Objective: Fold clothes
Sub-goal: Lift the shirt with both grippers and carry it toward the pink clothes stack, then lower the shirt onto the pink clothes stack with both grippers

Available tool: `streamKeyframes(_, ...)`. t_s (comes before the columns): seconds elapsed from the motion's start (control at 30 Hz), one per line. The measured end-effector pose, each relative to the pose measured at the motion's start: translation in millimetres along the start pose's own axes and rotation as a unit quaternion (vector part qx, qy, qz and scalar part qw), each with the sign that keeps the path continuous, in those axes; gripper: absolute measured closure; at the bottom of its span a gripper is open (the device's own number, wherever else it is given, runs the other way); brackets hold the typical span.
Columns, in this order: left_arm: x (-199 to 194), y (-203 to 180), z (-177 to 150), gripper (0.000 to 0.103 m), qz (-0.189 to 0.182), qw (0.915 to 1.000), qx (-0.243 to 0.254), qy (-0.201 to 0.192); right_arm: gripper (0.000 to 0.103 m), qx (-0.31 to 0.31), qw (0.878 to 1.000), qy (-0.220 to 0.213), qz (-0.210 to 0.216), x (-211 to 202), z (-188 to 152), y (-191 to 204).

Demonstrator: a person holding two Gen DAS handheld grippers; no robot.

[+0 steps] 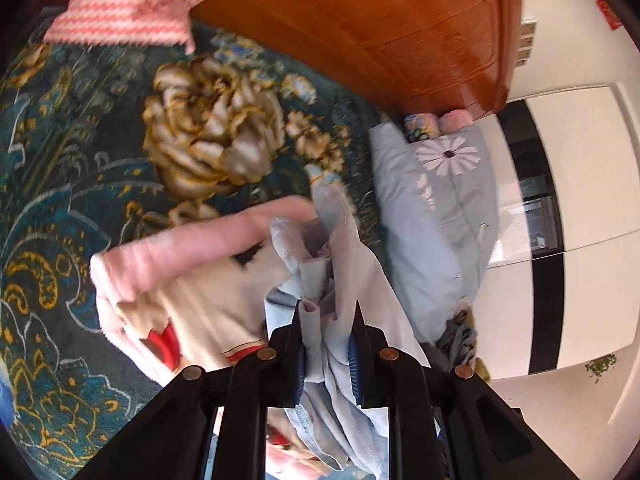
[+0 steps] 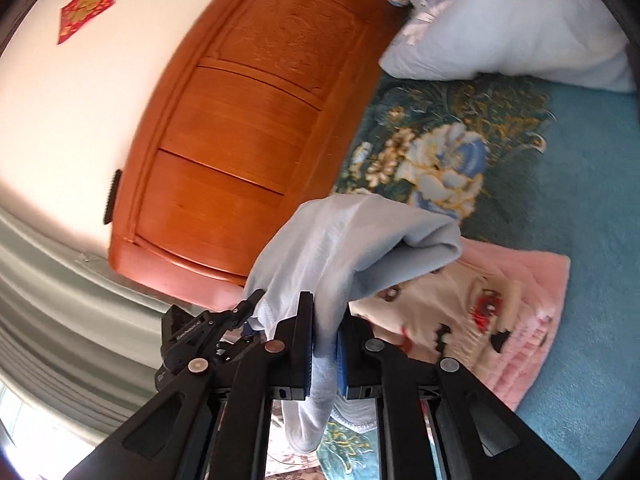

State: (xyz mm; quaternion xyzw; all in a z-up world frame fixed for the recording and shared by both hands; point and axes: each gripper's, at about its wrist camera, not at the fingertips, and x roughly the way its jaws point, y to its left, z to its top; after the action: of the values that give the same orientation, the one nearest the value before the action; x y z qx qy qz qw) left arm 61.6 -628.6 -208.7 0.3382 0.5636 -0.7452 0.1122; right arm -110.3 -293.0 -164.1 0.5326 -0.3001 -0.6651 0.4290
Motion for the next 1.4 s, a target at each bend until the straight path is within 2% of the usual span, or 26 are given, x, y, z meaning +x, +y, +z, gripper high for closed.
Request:
streamKeyframes(0.03, 10, 11, -5, 0.085, 0.013, 0.9998, -0.01, 0.009, 0.093, 0.02, 1.0, 0.007, -0.012, 4, -5, -17)
streamKeyframes(0.1, 11, 24, -10, 0.085, -0.006, 0.9995, -0.031, 0.005, 0.093, 0.056, 0.998, 0.018, -0.029, 7, -14, -46)
streamKeyframes(0.17, 13, 36, -15, 0.085, -0.025, 0.9984, -0.052, 0.0, 0.093, 0.073, 0.997, 0.019, -0.027, 5, -20, -63)
streamKeyframes(0.2, 11, 36, -15, 0.084, -0.023, 0.9984, -0.052, 0.002, 0.093, 0.078, 0.996, 0.019, -0.028, 4, -21, -67)
streamKeyframes(0.33, 3, 28, -13, 0.082, -0.005, 0.9995, -0.025, 0.016, 0.093, 0.072, 0.997, 0.02, -0.034, -2, -16, -68)
streamKeyframes(0.47, -17, 31, -9, 0.081, 0.009, 0.9995, -0.024, 0.021, 0.093, 0.042, 0.996, 0.034, -0.068, -10, -17, -64)
streamKeyframes(0.53, -29, 30, -6, 0.081, 0.036, 0.9992, -0.011, 0.016, 0.093, 0.032, 0.995, 0.035, -0.086, -17, -16, -63)
streamKeyframes(0.67, -53, 9, -2, 0.08, 0.087, 0.9952, 0.045, -0.003, 0.093, 0.003, 0.991, 0.025, -0.131, -32, -5, -50)
streamKeyframes(0.7, -53, -4, -4, 0.08, 0.1, 0.9924, 0.071, -0.004, 0.093, -0.007, 0.99, 0.018, -0.139, -35, -1, -43)
streamKeyframes(0.8, -51, -43, -8, 0.07, 0.139, 0.9789, 0.15, -0.009, 0.093, -0.056, 0.988, 0.005, -0.142, -32, 9, -7)
streamKeyframes(0.9, -33, -80, -20, 0.067, 0.146, 0.9643, 0.221, -0.003, 0.093, -0.117, 0.983, 0.027, -0.139, -5, 4, 35)
streamKeyframes(1.0, -14, -94, -30, 0.067, 0.132, 0.96, 0.247, 0.011, 0.093, -0.165, 0.975, 0.067, -0.133, 29, -16, 56)
streamKeyframes(1.1, 0, -85, -38, 0.067, 0.132, 0.9594, 0.249, 0.019, 0.093, -0.196, 0.965, 0.092, -0.147, 48, -40, 53)
streamKeyframes(1.2, 15, -67, -43, 0.067, 0.129, 0.963, 0.234, 0.036, 0.093, -0.194, 0.962, 0.075, -0.175, 44, -53, 33)
streamKeyframes(1.27, 24, -51, -42, 0.067, 0.122, 0.9697, 0.208, 0.04, 0.092, -0.188, 0.962, 0.069, -0.187, 42, -58, 20)
streamKeyframes(1.4, 30, -26, -37, 0.067, 0.091, 0.9831, 0.153, 0.041, 0.092, -0.189, 0.962, 0.079, -0.181, 48, -68, 10)
